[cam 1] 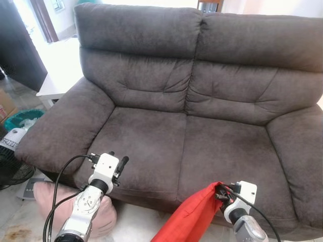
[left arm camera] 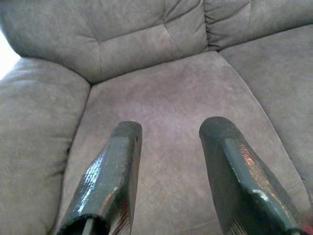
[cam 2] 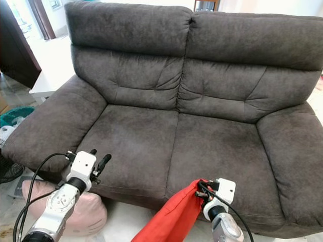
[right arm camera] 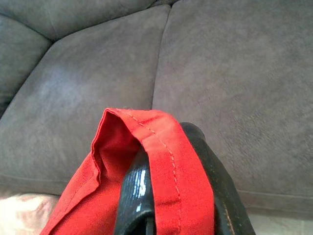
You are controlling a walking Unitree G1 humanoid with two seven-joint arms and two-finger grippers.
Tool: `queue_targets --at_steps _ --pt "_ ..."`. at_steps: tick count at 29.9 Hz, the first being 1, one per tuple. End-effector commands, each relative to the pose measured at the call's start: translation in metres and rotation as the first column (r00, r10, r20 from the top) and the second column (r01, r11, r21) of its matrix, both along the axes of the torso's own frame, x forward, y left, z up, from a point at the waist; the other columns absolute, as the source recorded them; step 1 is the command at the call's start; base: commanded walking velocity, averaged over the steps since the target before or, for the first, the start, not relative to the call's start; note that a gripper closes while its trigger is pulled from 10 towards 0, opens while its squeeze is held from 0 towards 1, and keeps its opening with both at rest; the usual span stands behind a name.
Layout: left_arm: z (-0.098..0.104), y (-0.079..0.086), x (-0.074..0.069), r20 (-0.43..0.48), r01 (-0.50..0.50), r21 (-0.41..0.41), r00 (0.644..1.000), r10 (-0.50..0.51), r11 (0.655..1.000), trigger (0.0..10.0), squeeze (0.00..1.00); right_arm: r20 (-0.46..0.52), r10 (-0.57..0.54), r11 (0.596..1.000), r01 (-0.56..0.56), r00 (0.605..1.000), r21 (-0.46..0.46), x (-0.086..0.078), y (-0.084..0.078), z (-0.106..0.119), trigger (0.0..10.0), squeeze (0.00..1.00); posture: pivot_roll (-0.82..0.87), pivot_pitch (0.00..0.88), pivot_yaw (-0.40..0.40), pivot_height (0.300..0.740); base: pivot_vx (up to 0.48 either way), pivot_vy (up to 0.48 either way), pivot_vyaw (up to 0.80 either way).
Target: Move the pillow to the sofa from floor
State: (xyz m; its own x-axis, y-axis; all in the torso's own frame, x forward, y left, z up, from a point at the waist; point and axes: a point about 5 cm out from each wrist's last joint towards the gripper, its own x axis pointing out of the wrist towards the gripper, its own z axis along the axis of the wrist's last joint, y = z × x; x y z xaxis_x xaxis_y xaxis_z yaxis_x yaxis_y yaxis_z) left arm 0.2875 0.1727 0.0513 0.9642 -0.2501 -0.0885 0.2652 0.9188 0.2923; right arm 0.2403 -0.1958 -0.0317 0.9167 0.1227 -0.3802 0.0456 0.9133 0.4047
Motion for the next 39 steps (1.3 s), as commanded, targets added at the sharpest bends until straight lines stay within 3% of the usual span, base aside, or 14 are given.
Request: queue_targets --at_steps 1,19,24,26,32,35,39 --pt "0.0 0.001 -0.001 -0.003 -0.002 -0.001 1.0 0.002 1.0 10.0 0.0 0.112 -0.038 0.999 0.041 0.993 -0.021 0.016 -0.009 0.019 10.0 0.0 0.13 0.0 -0.038 0.74 -0.255 0.0 0.0" --pt "-0.001 0.002 -0.001 -0.01 -0.01 0.008 1.0 0.01 1.0 10.0 0.0 0.108 -0.037 0.999 0.04 0.993 -0.023 0.016 -0.009 0.018 10.0 0.0 0.13 0.0 -0.039 0.74 -0.174 0.0 0.0" --pt "-0.001 0.002 0.0 -0.012 -0.005 0.008 1.0 0.005 1.0 10.0 0.0 0.082 -0.065 0.995 0.071 0.995 -0.072 0.018 -0.013 0.018 10.0 0.0 0.13 0.0 -0.039 0.74 0.0 0.0 0.0" --pt "0.0 0.002 0.002 -0.016 -0.001 0.004 1.0 0.001 1.0 10.0 0.0 0.028 -0.146 0.976 0.149 0.989 -0.159 0.019 -0.025 0.017 10.0 0.0 0.12 0.0 -0.039 0.74 0.0 0.0 0.0" --pt "0.0 0.0 0.003 -0.02 0.008 0.01 1.0 -0.008 1.0 10.0 0.0 0.031 -0.32 0.925 0.319 0.947 -0.206 0.023 -0.053 0.026 10.0 0.0 0.12 0.0 -0.039 0.74 0.0 0.0 0.0" --pt "0.0 0.001 0.003 -0.021 0.009 0.01 1.0 -0.008 1.0 10.0 0.0 0.026 -0.355 0.91 0.351 0.935 -0.22 0.022 -0.058 0.027 10.0 0.0 0.12 0.0 -0.039 0.74 0.0 0.0 0.0" --pt "0.001 0.0 0.003 -0.042 0.053 0.027 0.998 -0.052 0.998 10.0 0.0 -0.02 -0.455 0.85 0.427 0.891 -0.308 0.016 -0.071 0.024 10.0 0.0 0.12 0.0 -0.034 0.74 0.0 0.0 0.0"
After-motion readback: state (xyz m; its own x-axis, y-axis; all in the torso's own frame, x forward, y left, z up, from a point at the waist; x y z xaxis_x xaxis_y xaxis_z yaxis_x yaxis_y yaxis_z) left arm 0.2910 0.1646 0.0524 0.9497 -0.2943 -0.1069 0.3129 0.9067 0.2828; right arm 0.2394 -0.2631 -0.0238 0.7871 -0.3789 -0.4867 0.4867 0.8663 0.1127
